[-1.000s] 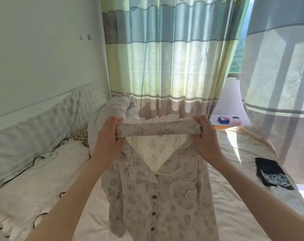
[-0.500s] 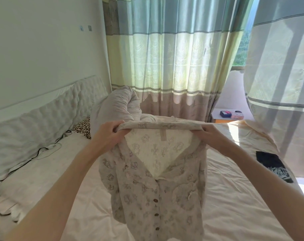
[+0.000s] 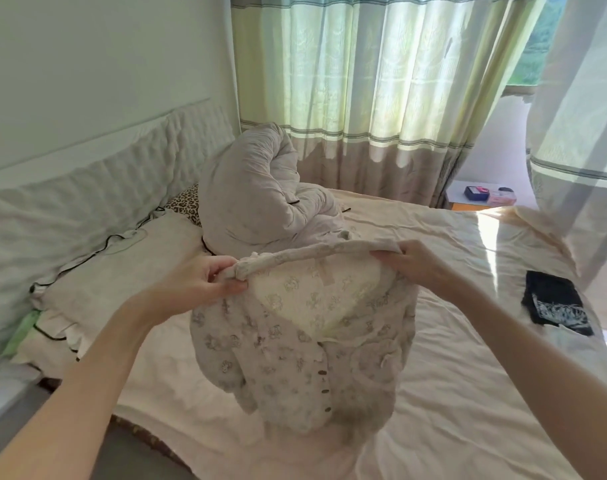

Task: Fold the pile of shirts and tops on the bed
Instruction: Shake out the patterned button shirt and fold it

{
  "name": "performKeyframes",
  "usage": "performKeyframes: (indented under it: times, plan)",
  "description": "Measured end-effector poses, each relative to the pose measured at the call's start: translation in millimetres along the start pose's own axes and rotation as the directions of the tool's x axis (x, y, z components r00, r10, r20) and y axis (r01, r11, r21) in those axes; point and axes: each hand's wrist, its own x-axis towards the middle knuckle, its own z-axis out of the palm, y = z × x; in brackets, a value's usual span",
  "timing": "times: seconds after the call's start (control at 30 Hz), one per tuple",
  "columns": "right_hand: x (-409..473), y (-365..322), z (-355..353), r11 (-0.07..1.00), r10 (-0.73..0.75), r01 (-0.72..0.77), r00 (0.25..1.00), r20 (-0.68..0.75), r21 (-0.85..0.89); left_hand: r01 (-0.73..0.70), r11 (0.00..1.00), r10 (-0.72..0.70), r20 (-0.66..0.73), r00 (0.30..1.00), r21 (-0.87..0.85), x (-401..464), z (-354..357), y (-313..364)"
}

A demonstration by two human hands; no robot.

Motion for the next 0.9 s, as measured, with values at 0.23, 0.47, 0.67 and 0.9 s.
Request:
performKeyframes:
  times: [0.23, 0.47, 0.67, 0.9]
  plan:
    - [-64.1, 12.2, 17.7, 0.993, -0.08, 0.084, 0.995, -0.063, 0.079, -0.065, 0.958, 0.157, -0.321, 0.934, 0.279, -47.3, 40.7, -24.3]
    - [-154.3, 19.3, 49.5, 0.993, -0.056, 0.093, 0.919, -0.39, 0.077, -0.063, 0.911, 0.253, -0.431, 0.866, 0.408, -119.1, 73.8, -32.0]
    - [-223.0, -12.3, 54.7, 0.976, -0.209, 0.16, 0.874, -0.439, -0.147, -0.055, 0.885, 0.348, -0.577, 0.739, 0.463, -179.8, 79.8, -22.9]
    - [-195.6, -41.6, 64.4, 0.957, -0.265, 0.178, 0.861, -0.435, -0.229, 0.032, 0.882, 0.318, -0.645, 0.695, 0.469, -183.5, 57.2, -13.3]
